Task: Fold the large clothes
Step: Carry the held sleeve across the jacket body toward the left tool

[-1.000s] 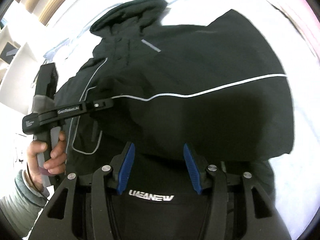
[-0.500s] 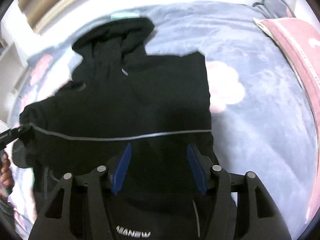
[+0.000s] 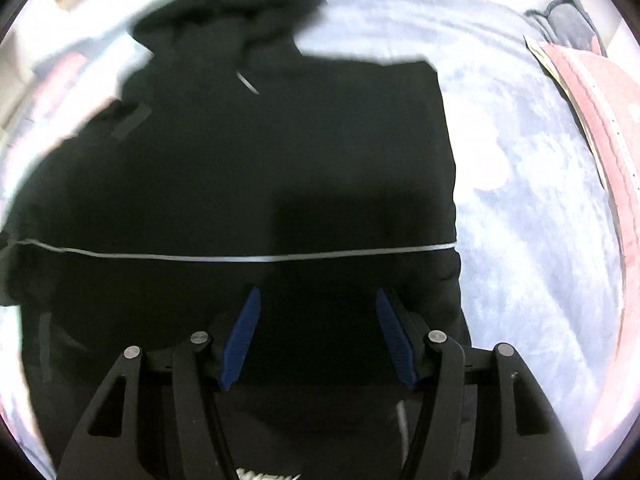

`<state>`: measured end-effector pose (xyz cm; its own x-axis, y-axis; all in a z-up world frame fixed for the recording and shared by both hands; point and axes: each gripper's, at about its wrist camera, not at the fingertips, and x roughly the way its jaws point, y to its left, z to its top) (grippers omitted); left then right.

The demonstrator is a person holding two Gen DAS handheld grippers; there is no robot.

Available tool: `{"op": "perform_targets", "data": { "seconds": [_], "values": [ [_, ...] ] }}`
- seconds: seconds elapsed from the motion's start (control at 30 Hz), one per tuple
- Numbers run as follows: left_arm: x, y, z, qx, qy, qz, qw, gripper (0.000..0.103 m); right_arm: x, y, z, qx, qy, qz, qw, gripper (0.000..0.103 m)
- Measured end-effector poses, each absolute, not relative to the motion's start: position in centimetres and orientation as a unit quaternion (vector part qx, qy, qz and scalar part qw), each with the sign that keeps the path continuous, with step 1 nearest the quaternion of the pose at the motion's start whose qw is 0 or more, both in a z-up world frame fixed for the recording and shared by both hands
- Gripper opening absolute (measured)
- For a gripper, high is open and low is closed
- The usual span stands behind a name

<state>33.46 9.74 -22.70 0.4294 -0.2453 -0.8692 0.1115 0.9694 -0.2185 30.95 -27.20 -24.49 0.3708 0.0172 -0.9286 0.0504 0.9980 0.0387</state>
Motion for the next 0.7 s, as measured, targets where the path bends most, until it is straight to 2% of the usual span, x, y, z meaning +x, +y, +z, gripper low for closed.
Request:
{"op": "perform_targets", "data": {
  "seconds": [0.07,0.1,0.23,0.33,0.47,0.53,0.7],
  "values": [
    [32.9,9.5,-21.2,-0.079,0.508,-0.131,0.848,0.063,30.3,-26.3,-23.3,0.034,0.545,0.003,0.838,0.068],
    [32.7,8.9,-20.8,-0.088,0.506,-0.150,0.845,0.064,29.9,-25.7,-22.9,0.034,0.537,0.010,0.843,0.069],
    [32.8,4.6,-22.2,-0.099,0.515,-0.204,0.827,0.064,29.9,-22.7,-24.4,0.020,0.532,0.028,0.846,0.069],
    [33.7,1.2,-25.4,-0.089,0.528,-0.200,0.821,0.064,29.7,-21.2,-26.9,0.009,0.546,0.028,0.837,0.069],
    [34.7,0.7,-30.4,-0.060,0.567,-0.147,0.808,0.064,29.7,-20.9,-30.2,-0.009,0.548,0.030,0.836,0.072],
    [34.4,1.4,-30.7,-0.079,0.551,-0.152,0.817,0.064,29.5,-20.8,-30.6,-0.018,0.534,0.032,0.845,0.075],
    [34.0,0.9,-30.2,-0.050,0.548,-0.155,0.821,0.064,28.9,-20.6,-31.1,-0.023,0.512,0.027,0.859,0.077]
  ]
}}
